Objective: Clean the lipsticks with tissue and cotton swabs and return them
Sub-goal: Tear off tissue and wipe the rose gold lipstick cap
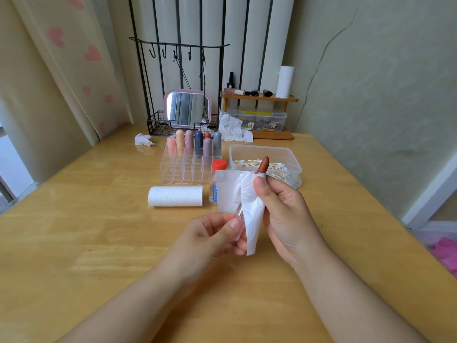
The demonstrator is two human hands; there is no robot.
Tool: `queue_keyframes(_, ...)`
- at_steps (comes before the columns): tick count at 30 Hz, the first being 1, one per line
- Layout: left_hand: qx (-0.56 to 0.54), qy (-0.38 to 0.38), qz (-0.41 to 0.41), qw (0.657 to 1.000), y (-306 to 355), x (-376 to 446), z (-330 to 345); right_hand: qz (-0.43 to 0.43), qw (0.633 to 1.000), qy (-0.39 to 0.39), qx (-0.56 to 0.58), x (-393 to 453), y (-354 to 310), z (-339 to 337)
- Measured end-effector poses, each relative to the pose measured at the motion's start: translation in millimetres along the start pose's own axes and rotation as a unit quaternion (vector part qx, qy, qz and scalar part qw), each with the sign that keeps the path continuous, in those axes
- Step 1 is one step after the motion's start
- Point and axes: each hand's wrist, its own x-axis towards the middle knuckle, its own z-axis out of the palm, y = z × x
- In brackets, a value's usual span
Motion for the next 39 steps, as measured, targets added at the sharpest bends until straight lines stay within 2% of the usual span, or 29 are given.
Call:
queue_keyframes(6,-0.006,0.099,0.036,0.994,1.8,0.9,5.7,-0.005,1.0,0.02,0.002,-0.4,1.6,4.0)
queue_keyframes(9,0.018,0.095,0.036,0.995,-0.4,1.0,5.1,-0.001,1.0,0.019,0.01,-0.6,0.8,4.4)
queue_keyframes(13,-0.004,0.028,-0.018,0.999,-1.1,1.3,3.6,0.003,1.0,0.012,0.014,-0.8,-0.4,2.8)
queue_keyframes(15,0.007,0.011,-0.013,1.0,-2.0,0.6,2.8,0.003,1.0,0.008,0.02,-0.8,-0.5,2.6)
queue_keyframes(19,0.011,0.08,0.034,0.996,-3.0,1.6,3.2,-0.001,1.0,0.024,0.017,-1.0,-1.3,4.4)
queue_keyframes(22,0.024,0.129,0.037,0.991,-4.5,1.1,4.7,-0.002,1.0,0.03,0.007,-0.1,1.6,5.8)
queue_keyframes(24,0.024,0.12,0.024,0.992,-4.5,1.5,6.9,0.0,0.999,0.031,0.007,-0.1,0.9,4.8)
queue_keyframes(27,-0.009,0.059,-0.015,0.998,-4.6,1.4,4.2,-0.001,1.0,0.018,0.01,-0.7,-1.9,1.9)
queue_keyframes(29,0.011,0.038,-0.019,0.999,-4.3,0.7,2.8,-0.001,1.0,0.014,0.007,-0.5,-2.3,1.2)
queue_keyframes(34,0.018,0.119,0.032,0.992,-2.7,0.8,2.0,-0.006,1.0,0.019,0.007,-0.3,-1.4,3.6)
queue_keyframes(39,0.083,0.136,0.057,0.986,-4.4,0.4,2.1,0.0,1.0,0.013,0.022,-0.8,-1.8,3.3)
